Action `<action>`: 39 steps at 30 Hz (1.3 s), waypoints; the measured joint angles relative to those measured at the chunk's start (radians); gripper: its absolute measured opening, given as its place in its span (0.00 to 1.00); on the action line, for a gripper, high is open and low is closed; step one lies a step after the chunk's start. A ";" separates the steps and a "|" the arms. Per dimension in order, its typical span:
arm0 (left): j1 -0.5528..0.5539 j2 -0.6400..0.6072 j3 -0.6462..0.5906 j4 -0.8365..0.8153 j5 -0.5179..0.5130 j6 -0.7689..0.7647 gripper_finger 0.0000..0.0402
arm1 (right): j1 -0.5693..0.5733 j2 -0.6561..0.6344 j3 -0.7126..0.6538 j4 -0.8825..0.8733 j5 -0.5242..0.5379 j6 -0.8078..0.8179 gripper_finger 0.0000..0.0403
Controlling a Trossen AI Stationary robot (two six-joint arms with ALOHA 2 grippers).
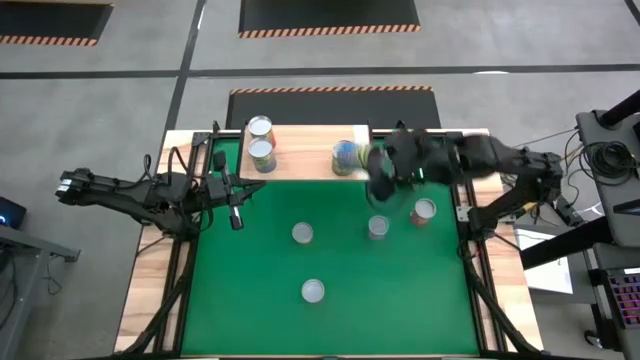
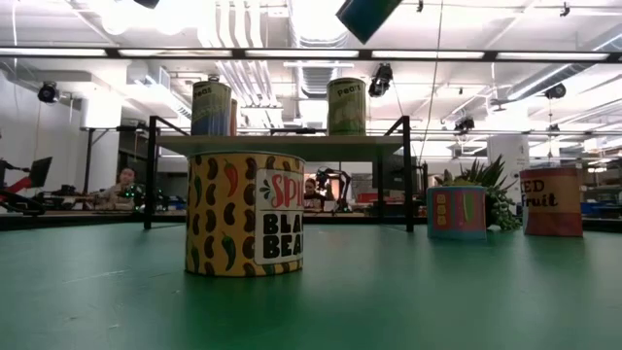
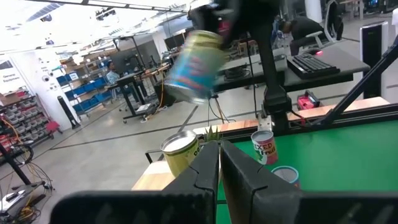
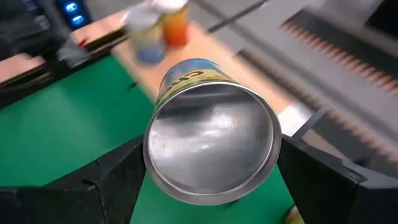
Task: Pick and place cans onto a shelf
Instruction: Put the big light blue can on the shelf aligned with the other big green can
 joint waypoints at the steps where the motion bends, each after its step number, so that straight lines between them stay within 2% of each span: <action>1: 0.000 0.000 0.000 0.000 0.000 0.000 0.00 | -0.041 0.013 0.027 0.009 -0.008 -0.060 0.81; 3: 0.000 0.000 0.000 0.000 0.000 0.000 0.00 | -0.125 0.046 0.086 0.024 -0.042 -0.166 0.81; 8: 0.000 0.000 0.000 0.000 0.000 0.000 0.00 | -0.323 0.169 0.236 0.048 -0.227 -0.397 0.81; 14: 0.000 0.000 0.000 -0.001 0.000 0.000 0.00 | -0.511 0.345 0.438 -0.067 -0.388 -0.593 0.81; 18: 0.000 0.000 0.000 -0.004 0.000 0.000 0.00 | -0.581 0.401 0.440 -0.107 -0.452 -0.723 0.81; 25: 0.000 0.000 0.000 -0.003 0.000 0.000 0.00 | -0.613 0.453 0.443 -0.145 -0.553 -0.821 0.81; 39: 0.000 0.000 0.000 -0.007 0.000 0.000 0.00 | -0.609 0.518 0.442 -0.196 -0.558 -0.865 0.81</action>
